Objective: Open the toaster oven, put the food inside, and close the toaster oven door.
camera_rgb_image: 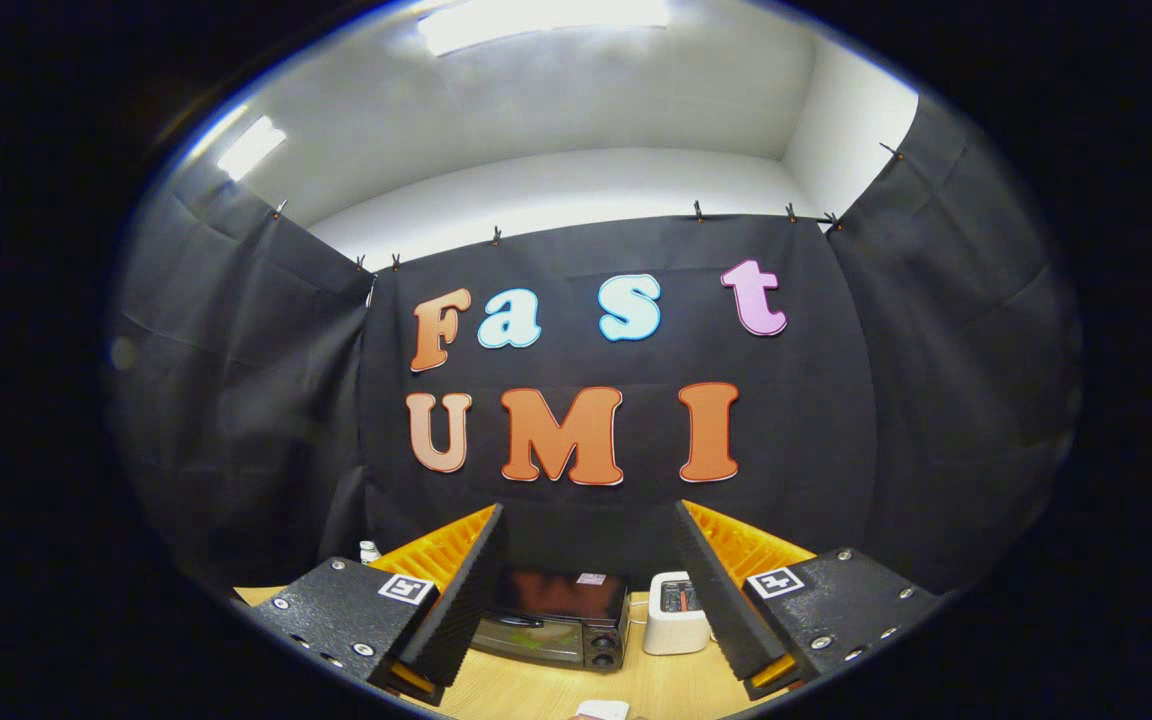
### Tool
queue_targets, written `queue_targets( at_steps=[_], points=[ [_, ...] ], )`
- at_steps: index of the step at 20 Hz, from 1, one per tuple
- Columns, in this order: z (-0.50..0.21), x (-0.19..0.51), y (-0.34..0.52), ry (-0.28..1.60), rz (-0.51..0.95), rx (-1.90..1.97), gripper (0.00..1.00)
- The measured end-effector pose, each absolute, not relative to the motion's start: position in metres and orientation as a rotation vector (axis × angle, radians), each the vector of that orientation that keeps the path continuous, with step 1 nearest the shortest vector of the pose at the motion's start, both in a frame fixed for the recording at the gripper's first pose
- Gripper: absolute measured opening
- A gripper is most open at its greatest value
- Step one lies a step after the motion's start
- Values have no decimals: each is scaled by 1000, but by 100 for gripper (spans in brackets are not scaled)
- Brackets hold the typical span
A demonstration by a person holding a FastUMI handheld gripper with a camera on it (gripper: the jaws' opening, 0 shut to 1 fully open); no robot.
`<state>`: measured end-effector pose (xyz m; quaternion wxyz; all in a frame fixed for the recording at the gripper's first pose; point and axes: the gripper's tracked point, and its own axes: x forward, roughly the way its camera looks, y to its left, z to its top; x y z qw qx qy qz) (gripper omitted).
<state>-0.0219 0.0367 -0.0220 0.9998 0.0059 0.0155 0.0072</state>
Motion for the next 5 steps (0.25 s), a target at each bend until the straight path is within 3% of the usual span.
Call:
queue_targets(
  at_steps=[5],
  points=[
    [-20,-17,29,9,4,2,98]
  ],
)
